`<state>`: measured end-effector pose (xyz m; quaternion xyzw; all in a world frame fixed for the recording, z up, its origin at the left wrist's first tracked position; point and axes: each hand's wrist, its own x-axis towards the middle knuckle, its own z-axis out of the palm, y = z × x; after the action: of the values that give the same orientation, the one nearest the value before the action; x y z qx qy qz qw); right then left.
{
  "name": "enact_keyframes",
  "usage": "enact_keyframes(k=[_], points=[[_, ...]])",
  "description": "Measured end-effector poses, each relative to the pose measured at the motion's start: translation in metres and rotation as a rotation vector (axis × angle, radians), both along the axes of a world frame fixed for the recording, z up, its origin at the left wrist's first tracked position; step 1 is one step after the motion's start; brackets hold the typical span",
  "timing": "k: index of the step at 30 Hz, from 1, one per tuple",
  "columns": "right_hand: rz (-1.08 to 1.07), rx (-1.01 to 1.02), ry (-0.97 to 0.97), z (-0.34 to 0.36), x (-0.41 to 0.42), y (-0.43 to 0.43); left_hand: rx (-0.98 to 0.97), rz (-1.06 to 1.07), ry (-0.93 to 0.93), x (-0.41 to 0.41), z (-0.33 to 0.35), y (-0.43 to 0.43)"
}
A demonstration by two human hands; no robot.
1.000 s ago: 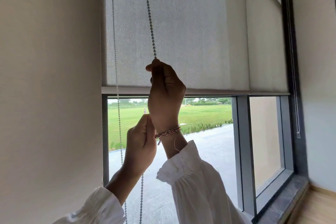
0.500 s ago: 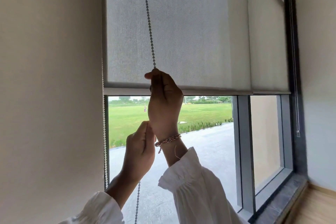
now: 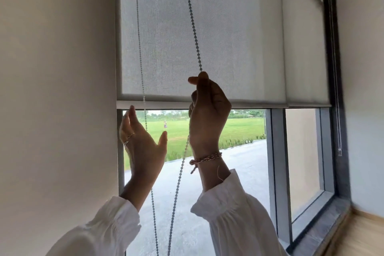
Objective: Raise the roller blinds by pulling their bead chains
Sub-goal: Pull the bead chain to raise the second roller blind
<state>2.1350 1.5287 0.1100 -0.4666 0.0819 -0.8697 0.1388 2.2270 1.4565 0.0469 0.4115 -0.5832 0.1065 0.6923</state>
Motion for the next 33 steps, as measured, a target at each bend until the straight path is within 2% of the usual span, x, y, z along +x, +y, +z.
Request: enact_keyframes(k=[3,9,17,19,22,25,27,30,33], points=[[-0.024,0.028,-0.021,-0.001,-0.005,-0.002,0.232,-0.200,0.096,-0.005,0.005,-0.007],[-0.047,0.087,-0.015,-0.004,-0.013,-0.006,0.513,-0.382,0.188,-0.010,0.003,-0.013],[-0.087,0.112,0.006,-0.005,-0.023,-0.017,0.661,-0.474,0.181,-0.018,-0.006,-0.031],[-0.126,0.152,0.011,-0.005,-0.027,-0.019,0.601,-0.537,0.229,-0.023,-0.008,-0.030],[-0.251,0.265,0.039,-0.006,-0.030,-0.018,0.402,-0.584,0.328,-0.029,-0.013,-0.025],[-0.448,0.400,0.150,-0.014,-0.026,-0.022,0.156,-0.438,0.263,-0.034,-0.021,-0.014],[-0.523,0.374,0.229,-0.019,-0.023,-0.023,0.028,-0.424,0.203,-0.038,-0.027,-0.004],[-0.388,0.372,0.333,-0.010,-0.018,-0.019,-0.092,-0.434,0.117,-0.042,-0.031,0.004],[-0.036,0.519,0.439,0.012,-0.010,-0.019,-0.130,-0.452,0.047,-0.046,-0.032,0.010]])
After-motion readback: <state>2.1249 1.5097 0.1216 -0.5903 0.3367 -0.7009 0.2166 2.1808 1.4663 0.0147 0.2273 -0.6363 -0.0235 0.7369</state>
